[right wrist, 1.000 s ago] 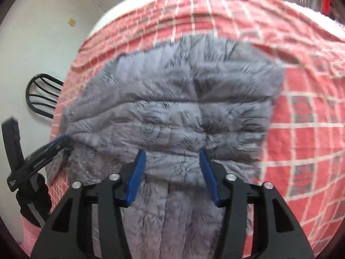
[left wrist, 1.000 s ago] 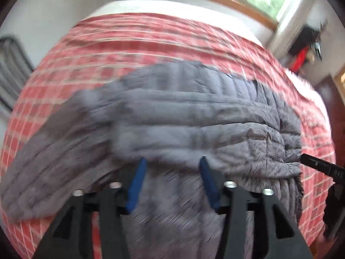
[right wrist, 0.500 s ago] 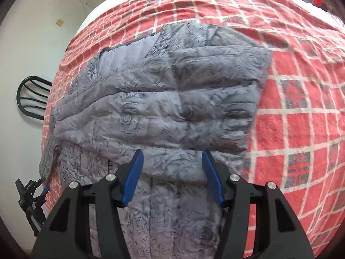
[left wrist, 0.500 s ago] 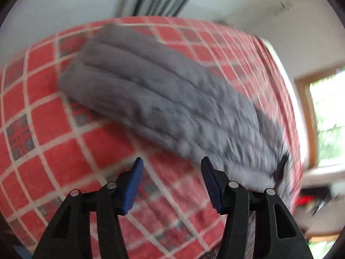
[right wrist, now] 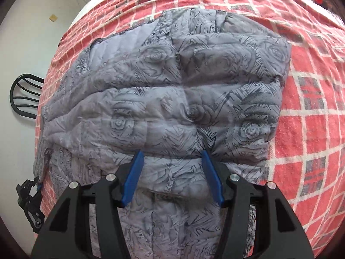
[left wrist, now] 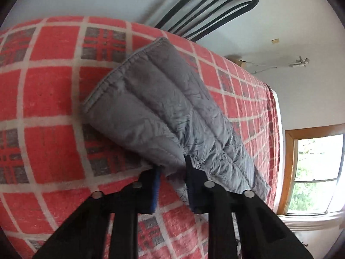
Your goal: Fold large clothes
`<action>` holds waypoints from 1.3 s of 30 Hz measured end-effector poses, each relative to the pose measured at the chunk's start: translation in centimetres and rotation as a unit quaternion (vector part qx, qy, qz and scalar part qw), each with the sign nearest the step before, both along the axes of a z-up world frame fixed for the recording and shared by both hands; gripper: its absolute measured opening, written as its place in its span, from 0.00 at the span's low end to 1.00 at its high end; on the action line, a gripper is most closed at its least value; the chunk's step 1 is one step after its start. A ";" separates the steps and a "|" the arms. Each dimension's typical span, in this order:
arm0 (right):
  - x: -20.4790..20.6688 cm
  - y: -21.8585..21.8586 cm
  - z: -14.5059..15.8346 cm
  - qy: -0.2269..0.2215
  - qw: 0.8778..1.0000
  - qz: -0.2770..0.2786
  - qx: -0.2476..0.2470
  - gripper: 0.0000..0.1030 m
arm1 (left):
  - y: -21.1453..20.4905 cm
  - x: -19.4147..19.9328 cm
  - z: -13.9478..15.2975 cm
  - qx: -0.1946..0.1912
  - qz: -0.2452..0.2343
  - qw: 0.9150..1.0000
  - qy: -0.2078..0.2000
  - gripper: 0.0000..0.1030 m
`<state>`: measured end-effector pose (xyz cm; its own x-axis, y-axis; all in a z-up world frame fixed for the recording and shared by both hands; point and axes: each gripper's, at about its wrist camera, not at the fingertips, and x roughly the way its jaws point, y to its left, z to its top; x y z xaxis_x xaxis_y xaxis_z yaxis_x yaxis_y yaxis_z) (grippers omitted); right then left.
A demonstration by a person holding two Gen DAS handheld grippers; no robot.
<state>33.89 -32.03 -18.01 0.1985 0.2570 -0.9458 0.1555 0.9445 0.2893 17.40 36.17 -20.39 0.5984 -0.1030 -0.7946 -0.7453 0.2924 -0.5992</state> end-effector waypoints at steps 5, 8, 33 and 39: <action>0.1 0.8 -0.4 -0.007 1.000 0.011 -0.021 0.58 | -0.5 0.5 0.5 0.036 -0.014 0.999 0.014 0.13; -0.1 -0.3 0.5 -0.011 1.000 -0.007 0.013 0.55 | -1.2 1.3 2.5 0.073 -0.027 0.997 0.005 0.10; -9.4 -2.6 9.8 -0.109 0.994 -0.005 0.024 0.55 | -36.6 15.3 14.2 0.278 -0.457 0.832 -0.144 0.08; -9.7 -3.2 9.0 -0.098 0.995 -0.011 0.027 0.55 | -40.5 16.7 9.1 0.273 -0.513 0.808 -0.092 0.08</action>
